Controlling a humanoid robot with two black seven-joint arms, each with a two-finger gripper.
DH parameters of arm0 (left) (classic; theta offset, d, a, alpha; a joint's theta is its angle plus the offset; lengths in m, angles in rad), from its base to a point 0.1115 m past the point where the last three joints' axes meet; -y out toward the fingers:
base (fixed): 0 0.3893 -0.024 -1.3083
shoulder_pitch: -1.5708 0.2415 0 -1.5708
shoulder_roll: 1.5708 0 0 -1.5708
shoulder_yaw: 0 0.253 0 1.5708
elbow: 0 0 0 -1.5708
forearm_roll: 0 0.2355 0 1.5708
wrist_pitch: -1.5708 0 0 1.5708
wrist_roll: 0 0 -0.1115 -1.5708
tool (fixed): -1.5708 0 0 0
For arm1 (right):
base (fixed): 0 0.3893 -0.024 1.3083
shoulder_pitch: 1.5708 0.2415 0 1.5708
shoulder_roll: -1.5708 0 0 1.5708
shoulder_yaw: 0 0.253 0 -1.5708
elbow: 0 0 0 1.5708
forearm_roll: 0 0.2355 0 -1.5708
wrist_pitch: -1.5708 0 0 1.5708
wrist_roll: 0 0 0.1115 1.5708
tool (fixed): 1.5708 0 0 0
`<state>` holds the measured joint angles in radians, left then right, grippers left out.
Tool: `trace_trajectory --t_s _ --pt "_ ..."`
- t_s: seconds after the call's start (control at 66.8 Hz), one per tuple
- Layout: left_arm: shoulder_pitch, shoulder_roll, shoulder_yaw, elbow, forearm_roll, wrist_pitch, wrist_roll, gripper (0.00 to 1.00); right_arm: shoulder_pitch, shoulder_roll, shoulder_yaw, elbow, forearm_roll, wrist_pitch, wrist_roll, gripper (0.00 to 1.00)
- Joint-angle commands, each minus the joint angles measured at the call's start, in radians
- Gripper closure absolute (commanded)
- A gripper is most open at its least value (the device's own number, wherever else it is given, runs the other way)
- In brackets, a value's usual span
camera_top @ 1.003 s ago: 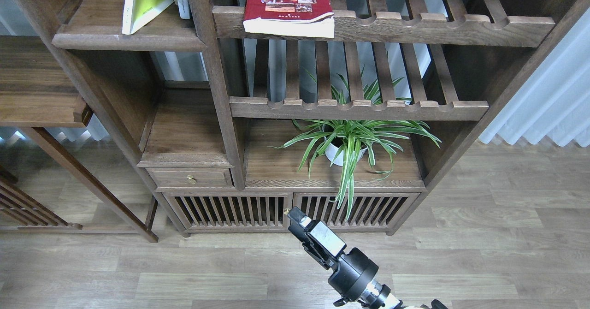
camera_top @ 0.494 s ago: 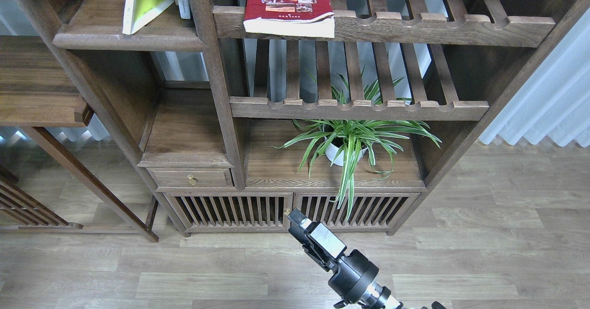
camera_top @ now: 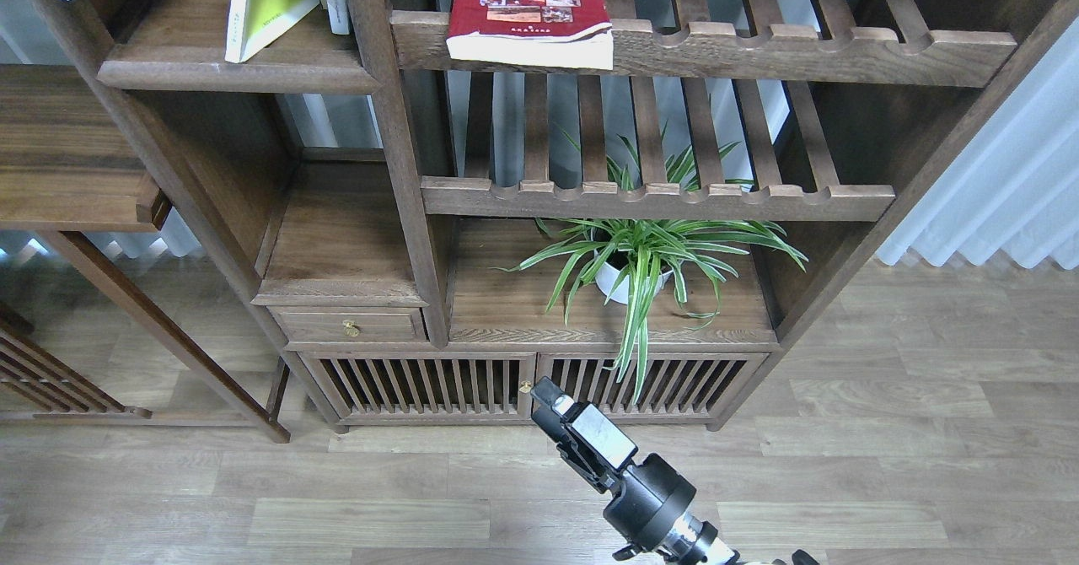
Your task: Organize books on shelf
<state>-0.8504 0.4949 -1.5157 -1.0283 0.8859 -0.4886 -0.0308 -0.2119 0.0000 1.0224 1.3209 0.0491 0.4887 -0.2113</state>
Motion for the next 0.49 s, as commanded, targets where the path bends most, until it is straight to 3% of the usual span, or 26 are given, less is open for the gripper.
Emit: trace_trajectory --t_s 0.0,0.269,0.479 --pt "-0.024 -0.012 0.022 0.033 0.001 0.0 0.0 0.98 0.0 0.0 0.001 0.0 0.0 0.0 0.0 0.0" --pt "-0.193 -0.032 0.089 0.197 0.008 0.0 0.0 0.98 0.0 0.0 0.001 0.0 0.0 0.0 0.0 0.0" --pt "-0.254 -0.075 0.149 0.271 0.01 0.0 -0.008 0.98 0.0 0.0 0.002 0.0 0.0 0.0 0.001 0.0"
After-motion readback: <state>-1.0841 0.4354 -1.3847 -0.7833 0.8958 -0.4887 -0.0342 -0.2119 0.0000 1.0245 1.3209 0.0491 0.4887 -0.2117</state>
